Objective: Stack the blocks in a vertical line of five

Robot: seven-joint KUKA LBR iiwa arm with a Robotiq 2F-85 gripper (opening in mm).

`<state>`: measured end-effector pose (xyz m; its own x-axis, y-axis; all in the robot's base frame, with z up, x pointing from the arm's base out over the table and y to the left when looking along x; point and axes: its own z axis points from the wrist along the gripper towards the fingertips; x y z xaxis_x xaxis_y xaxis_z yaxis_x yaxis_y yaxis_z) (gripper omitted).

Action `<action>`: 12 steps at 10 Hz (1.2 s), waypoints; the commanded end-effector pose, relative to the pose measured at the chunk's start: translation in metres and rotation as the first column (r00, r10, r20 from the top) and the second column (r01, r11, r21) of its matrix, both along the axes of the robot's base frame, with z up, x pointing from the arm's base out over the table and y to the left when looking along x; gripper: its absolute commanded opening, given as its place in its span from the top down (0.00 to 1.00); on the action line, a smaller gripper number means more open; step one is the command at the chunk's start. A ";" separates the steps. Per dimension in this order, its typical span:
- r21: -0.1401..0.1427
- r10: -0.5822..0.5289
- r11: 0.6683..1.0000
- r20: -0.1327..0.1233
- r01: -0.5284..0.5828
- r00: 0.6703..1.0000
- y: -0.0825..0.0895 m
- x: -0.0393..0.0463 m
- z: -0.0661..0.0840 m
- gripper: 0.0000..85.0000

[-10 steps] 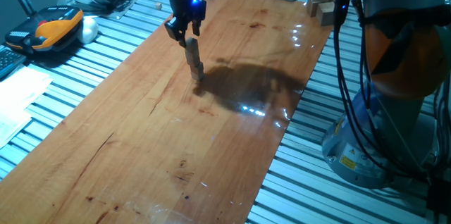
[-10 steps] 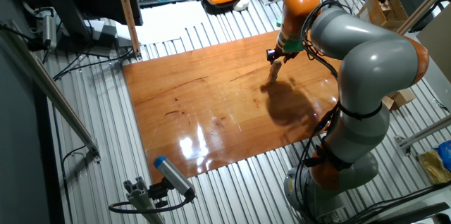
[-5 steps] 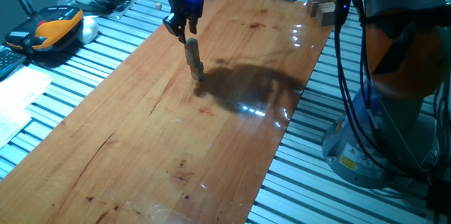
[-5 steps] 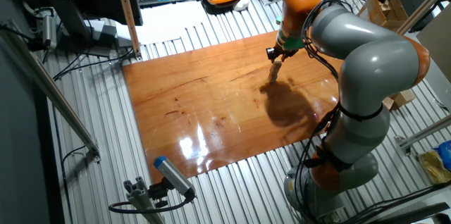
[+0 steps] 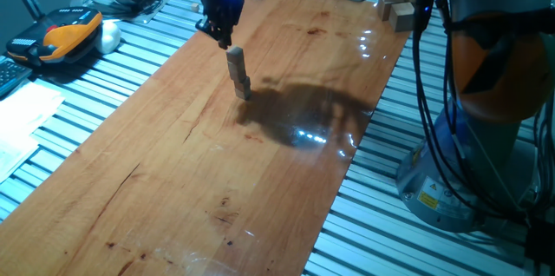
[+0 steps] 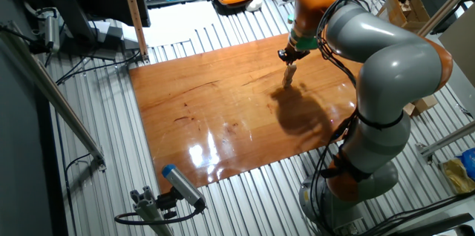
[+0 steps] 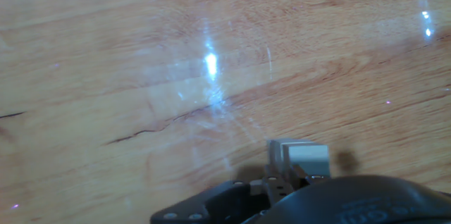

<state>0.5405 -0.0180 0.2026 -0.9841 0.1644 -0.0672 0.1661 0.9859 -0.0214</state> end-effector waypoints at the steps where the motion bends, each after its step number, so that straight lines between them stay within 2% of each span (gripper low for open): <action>1: 0.003 0.004 1.000 0.000 -0.004 1.000 0.002 0.0002 0.001 1.00; 3: 0.030 0.016 0.999 0.001 -0.016 1.000 0.006 -0.0014 0.003 1.00; 4: 0.031 0.024 0.999 0.001 -0.024 1.000 0.008 -0.0023 0.005 1.00; 6: 0.061 0.036 0.998 -0.009 -0.036 0.999 0.016 -0.0053 0.008 1.00; 9: 0.048 0.025 0.999 0.000 -0.025 1.000 0.035 -0.0087 0.011 1.00; 12: 0.046 0.035 0.998 0.004 -0.036 0.999 0.033 -0.0093 0.011 1.00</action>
<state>0.5313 0.0155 0.2135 -0.9893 0.1311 -0.0639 0.1298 0.9912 0.0245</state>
